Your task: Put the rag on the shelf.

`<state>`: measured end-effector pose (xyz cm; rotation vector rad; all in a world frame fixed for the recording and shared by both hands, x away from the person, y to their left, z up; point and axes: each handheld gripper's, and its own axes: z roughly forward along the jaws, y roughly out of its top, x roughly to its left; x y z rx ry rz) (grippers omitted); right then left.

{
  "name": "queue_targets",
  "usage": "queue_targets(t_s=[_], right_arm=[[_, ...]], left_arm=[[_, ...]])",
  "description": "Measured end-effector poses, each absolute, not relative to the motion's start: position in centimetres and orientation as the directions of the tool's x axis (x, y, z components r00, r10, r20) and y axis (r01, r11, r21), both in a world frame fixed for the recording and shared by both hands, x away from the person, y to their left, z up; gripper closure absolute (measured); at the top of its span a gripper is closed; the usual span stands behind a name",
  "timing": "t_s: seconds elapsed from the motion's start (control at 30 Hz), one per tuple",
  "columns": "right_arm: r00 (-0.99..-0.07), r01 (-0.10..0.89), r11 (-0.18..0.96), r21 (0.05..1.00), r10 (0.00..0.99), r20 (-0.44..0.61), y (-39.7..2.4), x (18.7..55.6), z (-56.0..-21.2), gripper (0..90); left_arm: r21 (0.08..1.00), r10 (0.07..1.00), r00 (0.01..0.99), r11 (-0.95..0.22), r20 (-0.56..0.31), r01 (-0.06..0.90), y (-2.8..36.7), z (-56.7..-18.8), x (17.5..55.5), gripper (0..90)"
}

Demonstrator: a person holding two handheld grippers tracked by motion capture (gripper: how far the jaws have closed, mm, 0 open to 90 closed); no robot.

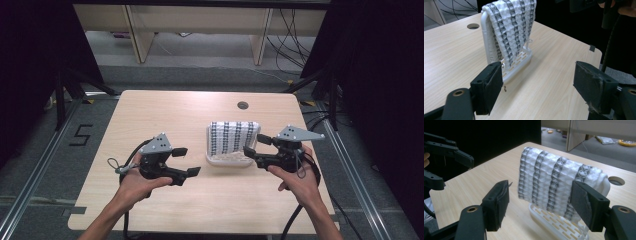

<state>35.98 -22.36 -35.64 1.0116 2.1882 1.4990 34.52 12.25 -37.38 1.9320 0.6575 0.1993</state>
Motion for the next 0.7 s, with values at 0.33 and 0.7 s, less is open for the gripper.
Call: queue_targets(t_s=[0.33,0.7], right_arm=[[-0.725,0.363,0.208,0.908,0.676,0.135,-22.4,35.3,-36.5,30.4],[-0.721,0.376,0.227,0.898,0.68,0.13,-22.1,34.6,-37.5,24.0]], left_arm=[[0.88,0.523,0.842,-0.328,-0.134,0.344,12.2,-39.0,33.4,22.5],[0.872,0.522,0.845,-0.354,-0.115,0.337,12.4,-40.3,32.3,21.0]])
